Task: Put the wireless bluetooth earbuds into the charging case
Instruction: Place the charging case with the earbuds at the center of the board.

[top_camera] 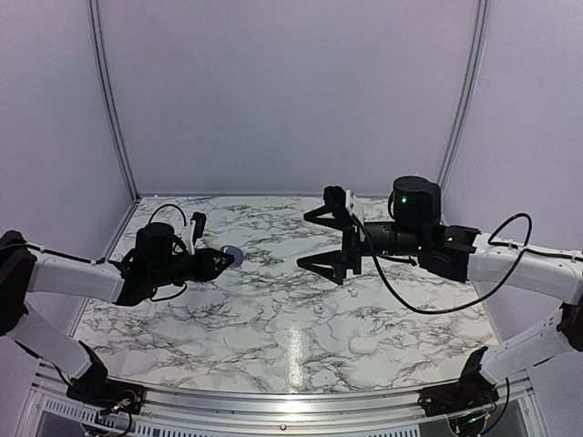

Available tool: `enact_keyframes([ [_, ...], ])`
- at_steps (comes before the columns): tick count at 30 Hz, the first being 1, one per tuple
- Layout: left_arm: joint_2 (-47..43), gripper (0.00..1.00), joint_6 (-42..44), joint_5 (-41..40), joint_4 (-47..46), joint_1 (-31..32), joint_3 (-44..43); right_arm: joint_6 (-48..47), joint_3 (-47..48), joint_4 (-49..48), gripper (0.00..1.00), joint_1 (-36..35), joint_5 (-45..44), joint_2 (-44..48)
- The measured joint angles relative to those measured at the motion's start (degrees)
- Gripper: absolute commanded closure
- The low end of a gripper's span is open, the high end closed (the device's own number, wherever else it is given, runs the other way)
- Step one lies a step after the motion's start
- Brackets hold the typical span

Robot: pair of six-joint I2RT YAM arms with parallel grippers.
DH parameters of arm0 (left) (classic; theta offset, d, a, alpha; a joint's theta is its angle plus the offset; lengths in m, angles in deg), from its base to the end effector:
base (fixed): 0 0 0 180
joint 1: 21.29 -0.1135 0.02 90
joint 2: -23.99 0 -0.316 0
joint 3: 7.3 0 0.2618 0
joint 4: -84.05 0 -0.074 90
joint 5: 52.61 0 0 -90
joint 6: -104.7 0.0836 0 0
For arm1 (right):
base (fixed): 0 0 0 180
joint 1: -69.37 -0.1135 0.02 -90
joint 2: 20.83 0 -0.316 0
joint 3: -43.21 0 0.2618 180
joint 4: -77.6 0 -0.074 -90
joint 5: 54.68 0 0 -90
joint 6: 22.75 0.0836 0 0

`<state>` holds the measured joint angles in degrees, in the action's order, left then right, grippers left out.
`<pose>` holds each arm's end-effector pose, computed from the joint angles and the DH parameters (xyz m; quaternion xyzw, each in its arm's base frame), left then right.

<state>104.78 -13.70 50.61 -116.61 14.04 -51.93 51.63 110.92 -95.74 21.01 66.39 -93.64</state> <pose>0.2586 -0.2067 0.2294 0.1173 0.7851 -0.3952 0.4623 0.1870 0.2752 0.3624 -0.5393 0.5444 0.3707 0.5247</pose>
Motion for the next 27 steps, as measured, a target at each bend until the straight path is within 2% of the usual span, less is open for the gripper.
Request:
enact_keyframes([
  [8,10.49,1.0,-4.61,6.25,0.22,-4.33,-4.79,6.4,-2.25,4.98,0.04,5.51,-1.73,-0.33],
  [20,21.22,0.97,-8.57,9.84,0.37,-7.34,-9.81,17.25,-6.1,16.22,0.09,6.49,-9.6,-1.18],
  [27,24.13,0.76,-10.1,10.95,1.44,-9.05,-10.56,22.99,-7.21,24.37,0.09,6.56,-14.71,-1.22],
])
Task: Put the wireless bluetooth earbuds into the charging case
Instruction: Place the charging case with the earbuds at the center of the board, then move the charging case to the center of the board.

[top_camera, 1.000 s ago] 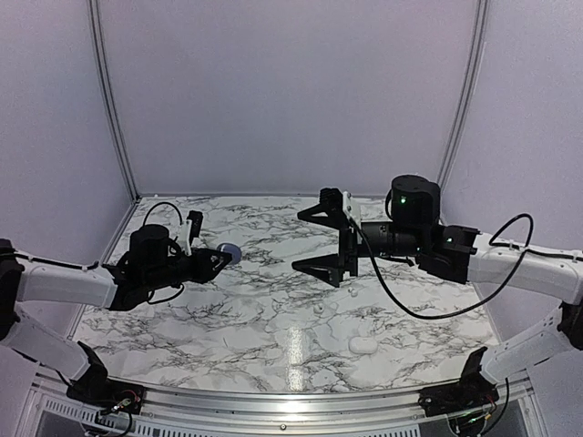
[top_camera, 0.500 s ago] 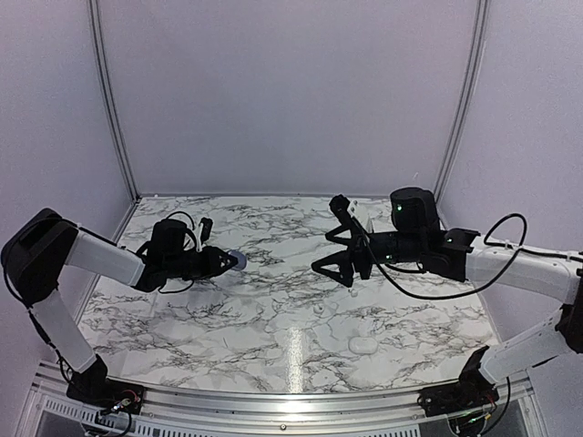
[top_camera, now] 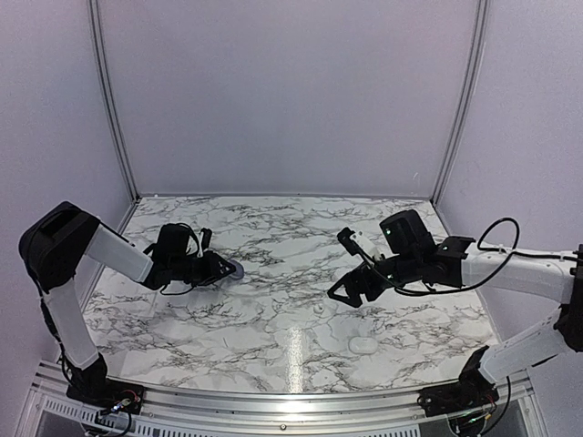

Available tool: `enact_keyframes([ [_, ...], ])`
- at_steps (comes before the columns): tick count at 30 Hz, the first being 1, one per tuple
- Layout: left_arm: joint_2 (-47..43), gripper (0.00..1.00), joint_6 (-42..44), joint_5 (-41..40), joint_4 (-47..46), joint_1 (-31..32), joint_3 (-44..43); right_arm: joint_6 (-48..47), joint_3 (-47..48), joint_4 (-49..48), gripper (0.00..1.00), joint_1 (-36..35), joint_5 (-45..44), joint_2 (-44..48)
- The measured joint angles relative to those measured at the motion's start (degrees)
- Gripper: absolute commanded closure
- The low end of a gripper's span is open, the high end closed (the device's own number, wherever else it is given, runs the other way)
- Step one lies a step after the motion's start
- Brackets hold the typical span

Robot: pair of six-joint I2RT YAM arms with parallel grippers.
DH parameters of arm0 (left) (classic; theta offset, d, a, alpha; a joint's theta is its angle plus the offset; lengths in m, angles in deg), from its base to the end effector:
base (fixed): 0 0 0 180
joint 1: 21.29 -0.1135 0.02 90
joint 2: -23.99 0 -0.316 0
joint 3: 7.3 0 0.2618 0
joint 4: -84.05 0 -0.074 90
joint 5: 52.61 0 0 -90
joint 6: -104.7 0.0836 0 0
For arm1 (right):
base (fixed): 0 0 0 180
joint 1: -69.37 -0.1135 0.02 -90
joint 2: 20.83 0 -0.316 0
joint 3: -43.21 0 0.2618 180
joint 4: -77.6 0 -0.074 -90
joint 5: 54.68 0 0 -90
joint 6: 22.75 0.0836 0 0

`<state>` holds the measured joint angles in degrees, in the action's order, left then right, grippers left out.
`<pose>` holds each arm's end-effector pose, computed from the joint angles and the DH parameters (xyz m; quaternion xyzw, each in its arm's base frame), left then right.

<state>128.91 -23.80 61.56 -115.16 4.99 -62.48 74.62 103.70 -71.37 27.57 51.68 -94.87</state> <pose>0.3435 -0.2078 0.1427 0.0129 0.8553 -0.4133 0.3122 0.2061 0.2158 0.2477 -0.3227 0.8559 0.2783 0.2929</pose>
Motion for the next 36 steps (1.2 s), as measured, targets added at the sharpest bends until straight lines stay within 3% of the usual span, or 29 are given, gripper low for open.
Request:
enact_keyframes([
  [4,0.04,0.65,0.04,-0.52,1.27,-0.72,-0.46,3.72,-2.27,2.49,0.09,0.0,-3.13,0.5],
  [7,-0.59,0.41,0.66,-2.47,3.82,-1.05,-0.74,6.23,-3.96,5.33,0.09,0.0,-5.77,0.68],
  [10,-1.68,0.27,2.08,-4.96,7.08,-1.22,-1.03,8.55,-4.74,8.24,0.09,0.0,-8.46,0.68],
  [16,-4.39,0.19,4.13,-8.76,11.04,-1.22,-1.33,11.43,-5.01,12.33,0.09,-0.81,-12.83,0.63],
  [19,-6.23,0.06,5.51,-10.08,12.5,-1.25,-1.25,12.37,-4.9,13.97,0.08,-3.63,-14.25,-0.81],
  [24,-13.33,0.01,8.24,-11.82,13.81,-1.2,-0.22,13.27,-4.2,18.08,0.07,-9.53,-14.56,-5.95],
  [30,-19.04,0.01,11.74,-13.86,13.73,0.09,-0.2,14.08,-4.09,22.69,0.04,-10.34,-14.97,-5.97],
  [36,-20.76,0.01,13.53,-15.37,13.97,1.6,0.98,14.84,-4.0,23.5,0.32,-10.78,-15.21,-6.49],
])
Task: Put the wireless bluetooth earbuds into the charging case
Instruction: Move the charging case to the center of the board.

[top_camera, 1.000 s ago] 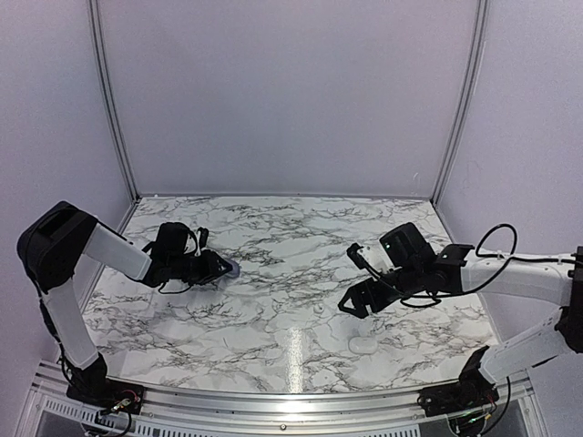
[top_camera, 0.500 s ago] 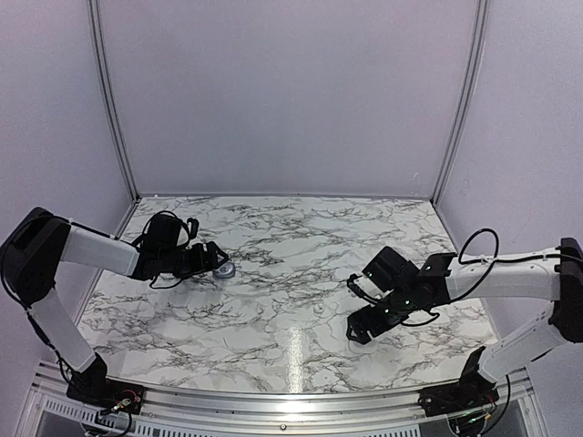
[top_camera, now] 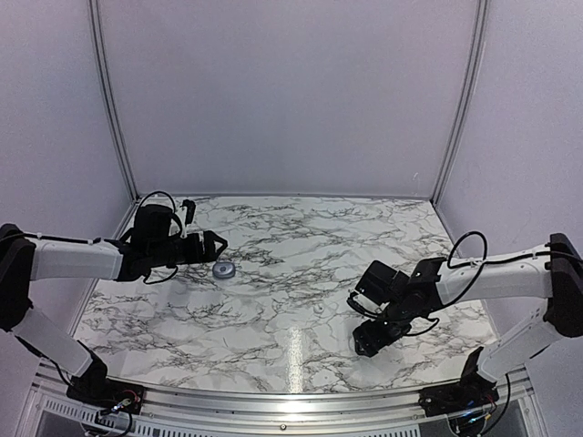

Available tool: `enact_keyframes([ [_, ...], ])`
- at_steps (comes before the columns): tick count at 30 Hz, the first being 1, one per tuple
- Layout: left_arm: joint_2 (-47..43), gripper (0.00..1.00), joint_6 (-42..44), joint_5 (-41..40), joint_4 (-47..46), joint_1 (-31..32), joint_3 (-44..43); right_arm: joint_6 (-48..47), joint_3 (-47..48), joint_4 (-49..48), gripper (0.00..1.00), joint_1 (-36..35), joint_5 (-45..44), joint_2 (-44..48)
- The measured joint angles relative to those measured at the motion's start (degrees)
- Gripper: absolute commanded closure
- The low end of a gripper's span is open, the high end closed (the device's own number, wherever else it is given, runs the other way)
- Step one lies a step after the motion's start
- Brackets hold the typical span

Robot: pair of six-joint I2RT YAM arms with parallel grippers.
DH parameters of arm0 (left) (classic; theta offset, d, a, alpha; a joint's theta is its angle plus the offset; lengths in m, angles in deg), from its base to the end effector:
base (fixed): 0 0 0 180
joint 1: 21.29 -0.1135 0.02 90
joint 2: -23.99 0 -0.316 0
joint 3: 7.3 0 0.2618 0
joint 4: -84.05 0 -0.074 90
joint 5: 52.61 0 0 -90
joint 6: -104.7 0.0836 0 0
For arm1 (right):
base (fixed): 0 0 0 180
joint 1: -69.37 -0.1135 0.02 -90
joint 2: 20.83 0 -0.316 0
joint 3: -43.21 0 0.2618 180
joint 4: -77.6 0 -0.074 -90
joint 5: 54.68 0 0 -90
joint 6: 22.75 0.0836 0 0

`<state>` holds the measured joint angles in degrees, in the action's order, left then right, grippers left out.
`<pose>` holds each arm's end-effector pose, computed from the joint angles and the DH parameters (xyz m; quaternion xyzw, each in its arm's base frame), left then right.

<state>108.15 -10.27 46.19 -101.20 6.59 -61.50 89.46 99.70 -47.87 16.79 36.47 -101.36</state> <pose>0.3095 -0.1782 0.2316 0.0627 0.8382 -0.2972 0.4529 0.1435 0.1903 0.1641 -0.2616 0.9600 0.0684 0.0730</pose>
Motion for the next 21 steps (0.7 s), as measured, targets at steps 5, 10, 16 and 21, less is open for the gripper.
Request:
enact_keyframes([
  [5,-2.71,0.01,0.72,-1.66,0.37,0.0,1.14,0.04,0.04,-1.88,0.42,-0.57,0.87,-2.64],
  [10,-6.86,0.01,1.22,-2.8,0.31,0.0,2.56,-2.38,1.73,-4.17,0.47,-0.96,1.2,-4.81],
  [16,-8.79,0.01,1.88,-2.89,0.33,0.0,4.5,-9.77,7.32,-7.78,0.54,-2.1,1.68,-11.28],
  [21,-10.82,0.03,2.14,-2.71,0.35,0.0,6.86,-18.23,11.74,-11.26,0.55,-4.92,2.1,-16.02],
])
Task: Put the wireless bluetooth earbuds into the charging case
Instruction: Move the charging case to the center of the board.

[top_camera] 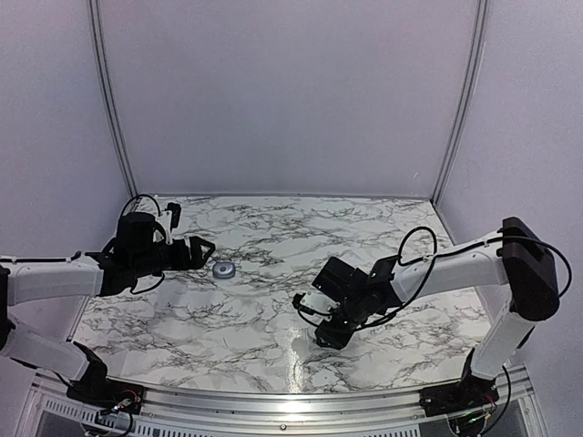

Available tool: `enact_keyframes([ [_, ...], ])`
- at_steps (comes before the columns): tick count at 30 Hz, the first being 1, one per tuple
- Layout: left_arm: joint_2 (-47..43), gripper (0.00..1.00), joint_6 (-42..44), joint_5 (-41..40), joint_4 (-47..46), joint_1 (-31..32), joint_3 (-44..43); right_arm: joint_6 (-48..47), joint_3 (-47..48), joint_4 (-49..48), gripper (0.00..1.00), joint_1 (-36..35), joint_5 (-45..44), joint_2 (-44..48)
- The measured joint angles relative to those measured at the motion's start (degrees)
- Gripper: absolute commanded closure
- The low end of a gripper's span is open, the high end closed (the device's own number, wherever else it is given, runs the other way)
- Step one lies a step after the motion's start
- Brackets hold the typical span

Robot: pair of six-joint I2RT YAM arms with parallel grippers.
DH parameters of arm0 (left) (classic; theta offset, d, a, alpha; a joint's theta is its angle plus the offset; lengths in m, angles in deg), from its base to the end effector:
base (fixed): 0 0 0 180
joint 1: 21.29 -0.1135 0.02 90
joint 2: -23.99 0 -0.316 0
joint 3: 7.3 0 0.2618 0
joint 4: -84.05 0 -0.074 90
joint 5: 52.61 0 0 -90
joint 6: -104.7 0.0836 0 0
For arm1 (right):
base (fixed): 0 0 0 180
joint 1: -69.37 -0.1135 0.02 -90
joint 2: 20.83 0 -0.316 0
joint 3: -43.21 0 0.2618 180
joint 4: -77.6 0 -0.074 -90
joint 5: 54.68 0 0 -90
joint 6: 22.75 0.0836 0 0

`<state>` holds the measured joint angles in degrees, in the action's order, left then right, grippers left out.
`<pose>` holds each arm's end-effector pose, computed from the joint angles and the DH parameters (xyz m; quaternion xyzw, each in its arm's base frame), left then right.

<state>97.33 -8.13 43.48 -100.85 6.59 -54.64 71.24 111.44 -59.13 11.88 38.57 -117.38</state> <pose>0.2710 -0.1534 0.2449 0.0663 0.8213 -0.2815 0.4917 0.1767 0.2861 0.1538 -0.4482 0.8791 0.1058 0.1231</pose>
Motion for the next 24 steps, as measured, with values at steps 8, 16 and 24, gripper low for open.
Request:
enact_keyframes([
  [8,-1.38,0.09,0.74,5.11,0.02,1.03,3.78,-16.26,1.4,-6.86,0.44,-9.18,1.68,-1.46],
  [16,1.92,0.12,4.52,11.34,-0.04,8.68,3.87,-20.5,-0.98,-11.43,0.3,-11.04,-2.16,5.9],
  [24,5.25,0.03,7.98,11.74,-0.04,11.93,3.34,-10.23,-11.06,-15.15,0.09,-8.79,-1.03,15.23],
])
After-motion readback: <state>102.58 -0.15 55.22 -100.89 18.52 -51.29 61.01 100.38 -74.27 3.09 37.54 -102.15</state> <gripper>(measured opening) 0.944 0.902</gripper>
